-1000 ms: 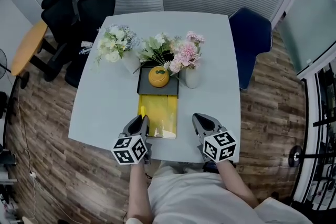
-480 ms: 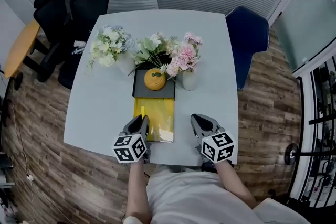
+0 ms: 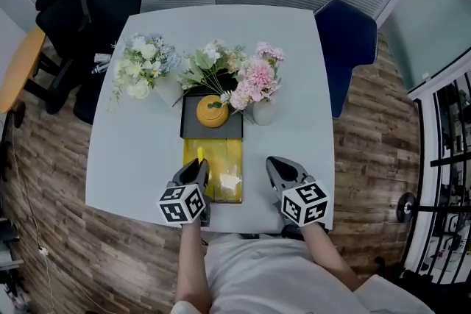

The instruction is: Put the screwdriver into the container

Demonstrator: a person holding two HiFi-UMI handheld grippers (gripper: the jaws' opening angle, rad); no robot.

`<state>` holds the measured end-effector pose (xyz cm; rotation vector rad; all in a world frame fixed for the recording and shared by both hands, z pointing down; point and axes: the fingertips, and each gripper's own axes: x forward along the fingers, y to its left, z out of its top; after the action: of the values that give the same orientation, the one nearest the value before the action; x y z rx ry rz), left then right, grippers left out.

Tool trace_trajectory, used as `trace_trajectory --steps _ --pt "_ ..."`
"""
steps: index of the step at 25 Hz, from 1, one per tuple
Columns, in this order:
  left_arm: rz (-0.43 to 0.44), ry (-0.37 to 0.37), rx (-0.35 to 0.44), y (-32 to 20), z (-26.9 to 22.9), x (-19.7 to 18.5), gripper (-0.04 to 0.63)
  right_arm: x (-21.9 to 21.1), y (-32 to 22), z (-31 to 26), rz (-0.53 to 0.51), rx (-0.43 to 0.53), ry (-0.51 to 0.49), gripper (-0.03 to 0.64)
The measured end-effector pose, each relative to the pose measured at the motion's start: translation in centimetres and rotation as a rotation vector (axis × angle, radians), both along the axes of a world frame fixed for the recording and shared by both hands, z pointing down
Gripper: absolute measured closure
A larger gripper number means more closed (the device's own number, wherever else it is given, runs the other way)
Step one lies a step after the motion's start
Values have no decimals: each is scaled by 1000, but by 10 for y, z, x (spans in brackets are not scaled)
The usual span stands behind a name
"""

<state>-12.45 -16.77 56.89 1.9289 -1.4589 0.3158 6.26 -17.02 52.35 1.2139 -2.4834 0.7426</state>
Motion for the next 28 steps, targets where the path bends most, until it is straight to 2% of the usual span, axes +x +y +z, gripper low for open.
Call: trace_trajectory --steps 10,28 --pt "29 -6 -91 -16 38 6 529 6 -17 16 28 -36 17 601" --pt "49 -66 -241 -21 90 6 528 10 -26 39 42 -95 48 601"
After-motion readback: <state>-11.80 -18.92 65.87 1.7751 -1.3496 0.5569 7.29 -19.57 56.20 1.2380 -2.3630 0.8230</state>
